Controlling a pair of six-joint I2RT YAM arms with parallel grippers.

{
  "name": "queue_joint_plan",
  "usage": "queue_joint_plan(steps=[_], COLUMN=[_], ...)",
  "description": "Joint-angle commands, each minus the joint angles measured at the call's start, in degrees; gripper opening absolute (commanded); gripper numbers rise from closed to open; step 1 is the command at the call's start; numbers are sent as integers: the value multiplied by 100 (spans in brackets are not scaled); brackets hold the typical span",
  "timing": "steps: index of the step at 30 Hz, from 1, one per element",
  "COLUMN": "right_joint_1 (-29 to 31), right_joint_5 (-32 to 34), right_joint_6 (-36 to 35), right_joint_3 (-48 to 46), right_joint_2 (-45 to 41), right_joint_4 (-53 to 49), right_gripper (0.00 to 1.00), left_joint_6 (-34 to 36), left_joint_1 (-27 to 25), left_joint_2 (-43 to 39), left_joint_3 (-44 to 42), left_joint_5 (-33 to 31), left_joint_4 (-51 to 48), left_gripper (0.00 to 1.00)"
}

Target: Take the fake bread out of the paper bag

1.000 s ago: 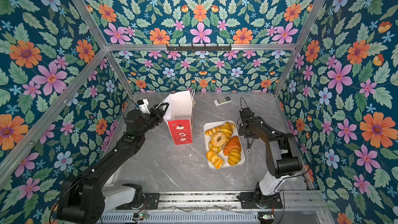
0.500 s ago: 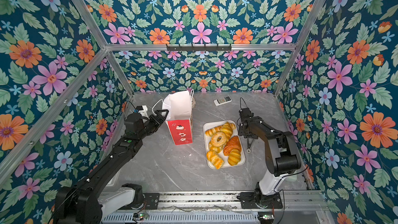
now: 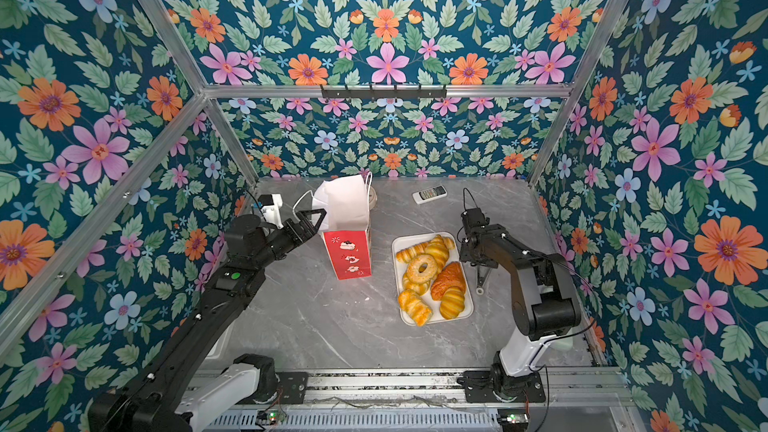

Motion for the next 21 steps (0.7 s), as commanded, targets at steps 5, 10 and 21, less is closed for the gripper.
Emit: queue_joint_plan(steps=[5, 10, 21], right_joint_1=[6, -1, -1], right_joint_5=[-139, -421, -399], right_joint_6=[63, 106, 4], right_joint_3=[-117, -244, -687], right_joint_2=[-160, -672, -2360], right_joint_4=[47, 143, 248], right_gripper=[75, 78, 79], left_joint_6=[1001, 1616, 2508], left_joint_1=[60, 60, 60], left_joint_2=[-565, -1041, -2490], left_joint_3=[874, 1681, 333], left_joint_5=[-318, -1168, -4353], left_joint_4=[-1727, -2581, -1830], left_gripper=[100, 100, 97])
